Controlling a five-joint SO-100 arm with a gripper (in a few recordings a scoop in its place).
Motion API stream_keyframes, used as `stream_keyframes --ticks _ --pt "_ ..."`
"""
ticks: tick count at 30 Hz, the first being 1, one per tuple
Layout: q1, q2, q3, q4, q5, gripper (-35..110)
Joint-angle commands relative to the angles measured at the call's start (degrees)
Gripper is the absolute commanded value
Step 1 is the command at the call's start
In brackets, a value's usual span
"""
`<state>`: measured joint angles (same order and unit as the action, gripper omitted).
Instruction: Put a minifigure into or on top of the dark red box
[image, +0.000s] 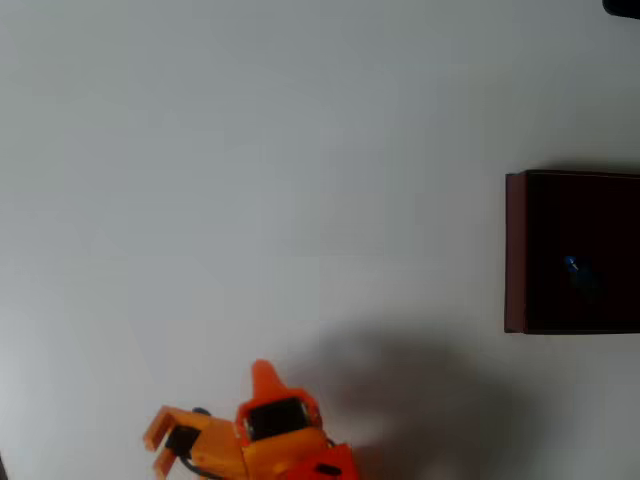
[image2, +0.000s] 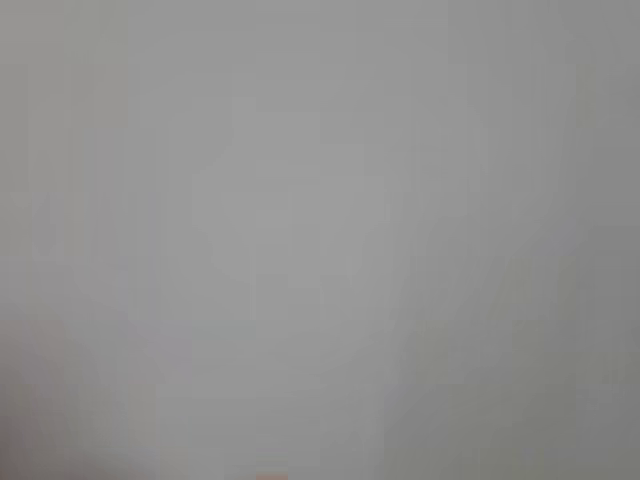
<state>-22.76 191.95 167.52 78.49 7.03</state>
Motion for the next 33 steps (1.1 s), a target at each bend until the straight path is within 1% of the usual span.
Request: stream_keyframes --ticks 1,7,14,21,24,26,27,31,33 --pt "-0.4 0.3 5.0 -2.1 3.9 0" --pt "-4.6 0.4 5.0 -1.5 1.6 0" --pt "-5.4 0.4 4.9 -1.4 0.3 0" --pt "-8.8 0.8 4.8 -1.2 -2.5 0" --pt "-11.7 1.8 5.0 -1.0 -4.7 1" --pt "-14.6 3.5 5.4 -0.6 -6.8 4" --pt "-15.0 3.5 5.5 -0.8 -7.2 6" --pt "-15.2 3.5 5.5 -0.9 -7.4 5" --pt "-14.6 3.5 5.8 -2.6 -8.6 5"
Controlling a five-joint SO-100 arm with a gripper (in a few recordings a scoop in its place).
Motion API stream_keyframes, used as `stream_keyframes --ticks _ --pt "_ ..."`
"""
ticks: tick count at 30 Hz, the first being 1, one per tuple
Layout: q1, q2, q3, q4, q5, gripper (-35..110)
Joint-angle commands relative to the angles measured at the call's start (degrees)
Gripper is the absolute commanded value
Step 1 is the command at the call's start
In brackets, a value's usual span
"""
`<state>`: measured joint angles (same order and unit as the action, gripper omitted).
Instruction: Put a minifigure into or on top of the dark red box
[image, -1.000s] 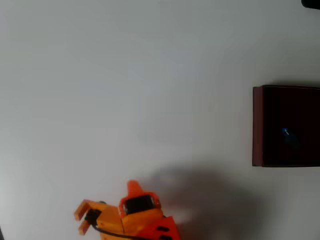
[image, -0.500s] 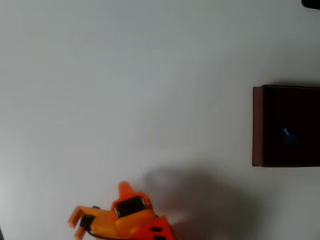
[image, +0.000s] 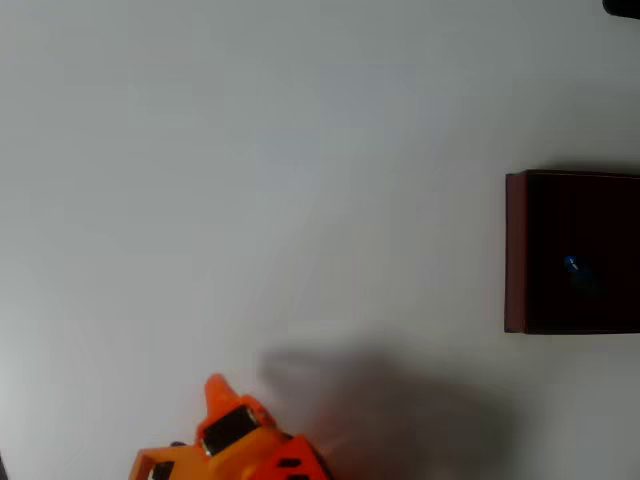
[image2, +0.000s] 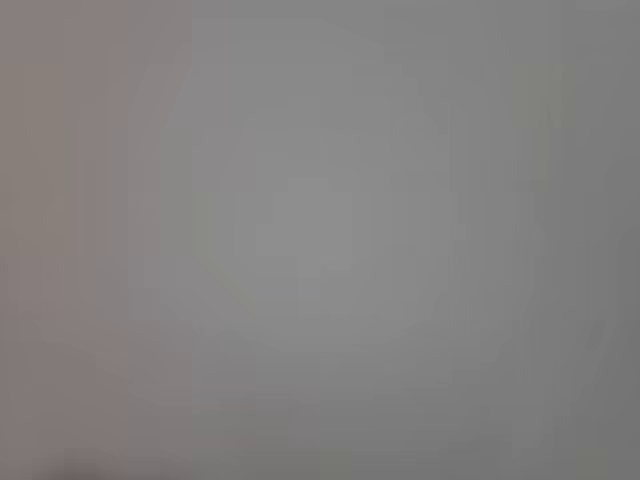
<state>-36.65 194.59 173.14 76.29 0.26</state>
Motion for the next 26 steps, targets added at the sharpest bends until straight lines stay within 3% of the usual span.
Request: stream_keyframes --ticks 1,26 --pt "-0.8 0.9 0.3 -0.5 -2.2 5" --pt "-0.5 0.9 0.4 -0.5 -2.5 0"
